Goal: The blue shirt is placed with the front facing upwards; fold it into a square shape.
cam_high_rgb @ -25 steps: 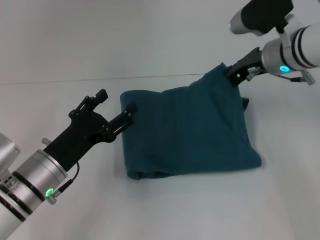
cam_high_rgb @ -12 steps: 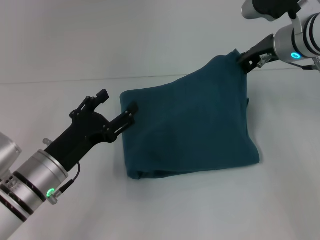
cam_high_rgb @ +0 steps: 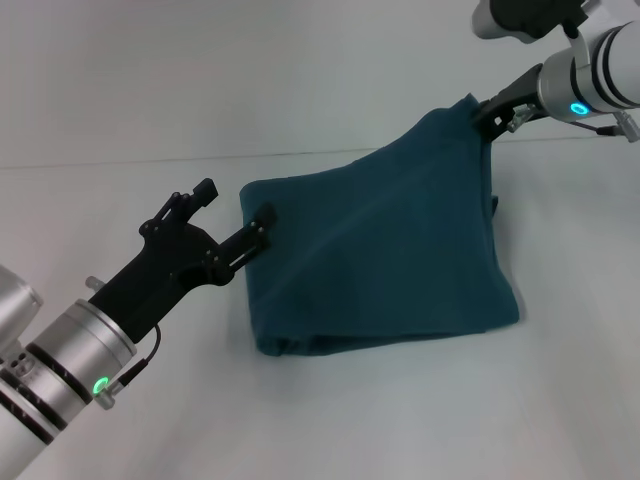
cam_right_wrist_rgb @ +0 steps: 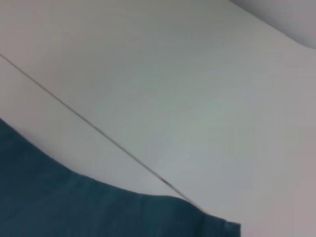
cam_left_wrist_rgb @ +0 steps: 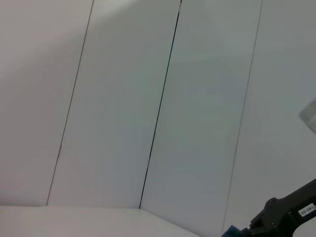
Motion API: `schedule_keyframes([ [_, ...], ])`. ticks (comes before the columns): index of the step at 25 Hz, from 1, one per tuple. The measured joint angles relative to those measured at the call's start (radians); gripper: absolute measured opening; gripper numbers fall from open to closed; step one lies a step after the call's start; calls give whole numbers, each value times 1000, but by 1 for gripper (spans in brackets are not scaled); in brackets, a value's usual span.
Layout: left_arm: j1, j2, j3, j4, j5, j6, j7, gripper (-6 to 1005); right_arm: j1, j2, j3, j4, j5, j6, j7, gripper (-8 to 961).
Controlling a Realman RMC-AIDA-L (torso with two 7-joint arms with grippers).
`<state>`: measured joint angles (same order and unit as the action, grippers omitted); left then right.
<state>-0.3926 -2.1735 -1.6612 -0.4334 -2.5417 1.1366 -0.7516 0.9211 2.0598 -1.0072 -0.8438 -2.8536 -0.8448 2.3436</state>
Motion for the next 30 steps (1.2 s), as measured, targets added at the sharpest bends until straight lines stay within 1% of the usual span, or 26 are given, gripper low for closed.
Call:
schedule_keyframes([
  [1,0,0,0,1,0,0,0,888,14,-2,1,33,-18,25,7,9],
  [2,0,0,0,1,0,0,0,887,14,-2,1,33,-18,25,7,9],
  [7,0,0,0,9,0,0,0,887,47,-15,1,132,-22,85,7,9],
  [15,0,0,0,18,0,0,2,887,76,-16,-10,254,-31,194,-2,10],
  [17,0,0,0,18,0,0,2,887,79,-12,-11,278,-50,231,1,10],
  [22,-1,1,1,27,0,0,3,887,63,13,-47,305,-76,316,-1,13],
  [25,-2,2,2,27,0,0,4,887,48,21,-55,294,-77,334,3,95],
  [28,-4,2,2,27,0,0,4,887,32,23,-54,267,-77,341,3,177],
  [30,-5,2,2,25,0,0,5,887,20,24,-49,238,-76,341,12,273],
])
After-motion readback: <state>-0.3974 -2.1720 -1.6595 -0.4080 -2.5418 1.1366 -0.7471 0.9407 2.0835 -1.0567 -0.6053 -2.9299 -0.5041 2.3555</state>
